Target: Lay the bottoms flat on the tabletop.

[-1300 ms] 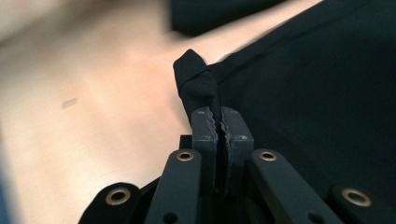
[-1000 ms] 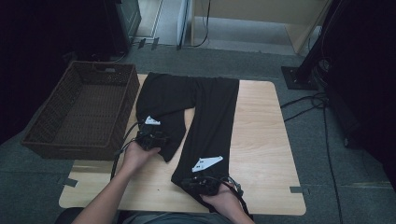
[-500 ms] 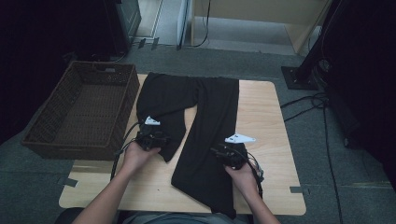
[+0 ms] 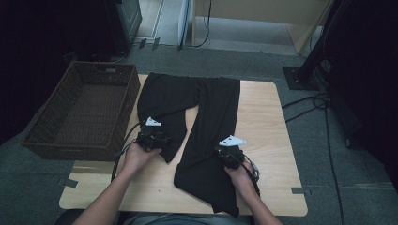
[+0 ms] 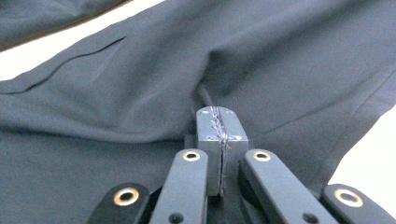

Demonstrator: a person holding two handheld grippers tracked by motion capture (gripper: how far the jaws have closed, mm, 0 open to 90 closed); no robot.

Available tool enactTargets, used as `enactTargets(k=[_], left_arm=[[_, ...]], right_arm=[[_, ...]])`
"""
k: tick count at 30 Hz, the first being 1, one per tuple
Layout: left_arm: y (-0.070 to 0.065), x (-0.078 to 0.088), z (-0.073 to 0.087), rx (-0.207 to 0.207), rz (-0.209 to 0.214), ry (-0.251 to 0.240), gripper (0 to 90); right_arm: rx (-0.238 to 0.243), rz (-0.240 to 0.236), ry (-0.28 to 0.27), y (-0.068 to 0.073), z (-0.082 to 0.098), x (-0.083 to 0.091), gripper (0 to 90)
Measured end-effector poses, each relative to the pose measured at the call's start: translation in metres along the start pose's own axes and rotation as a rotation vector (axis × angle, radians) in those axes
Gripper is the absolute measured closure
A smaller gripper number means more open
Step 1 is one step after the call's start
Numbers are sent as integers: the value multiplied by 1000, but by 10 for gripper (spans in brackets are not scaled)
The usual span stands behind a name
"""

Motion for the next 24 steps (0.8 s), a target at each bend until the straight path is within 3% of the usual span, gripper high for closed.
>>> enactTargets(k=[1,6,8,9,10,11,12,13,16,18,20,24], left_arm=[[0,0,0,0,0,0,489],[0,0,0,2,0,-2,490],[0,0,0,1,0,-1,490],[0,0,0,1,0,-1,490],[0,0,0,3,2,-1,490],[0,0,0,6,4,-2,490],[1,0,0,7,7,-2,490],[1,0,0,14,10,-4,489],[1,0,0,18,17,-6,485],[1,0,1,8,11,-8,489],[2,0,1,-4,9,-18,501],[2,0,1,8,16,-22,505]], right_arm=[[-22,-11,15,-5,-3,1,900],[-147,13,-103,-54,-30,27,900],[-165,106,-122,-80,-35,34,884],[-176,161,-107,-92,-34,33,804],[-205,185,-91,-102,-31,31,714],[-242,173,-73,-107,-29,28,718],[-263,149,-73,-107,-28,26,709],[-254,133,-82,-103,-28,25,691],[-171,90,-97,-81,-27,15,640],[-123,48,-62,-69,-22,1,629],[-93,39,-7,-60,-16,-12,629],[-91,36,-30,-56,-16,-18,577]])
Point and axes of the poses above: each handheld gripper's, and its own axes: x roughly backward along the jaws, z roughly out of its underside, y roughly to its left, the point moved 5 cm from there along -x, roughly forward along the jaws, and after that the axes turned 10 degrees about x, right-handed, at the moved point
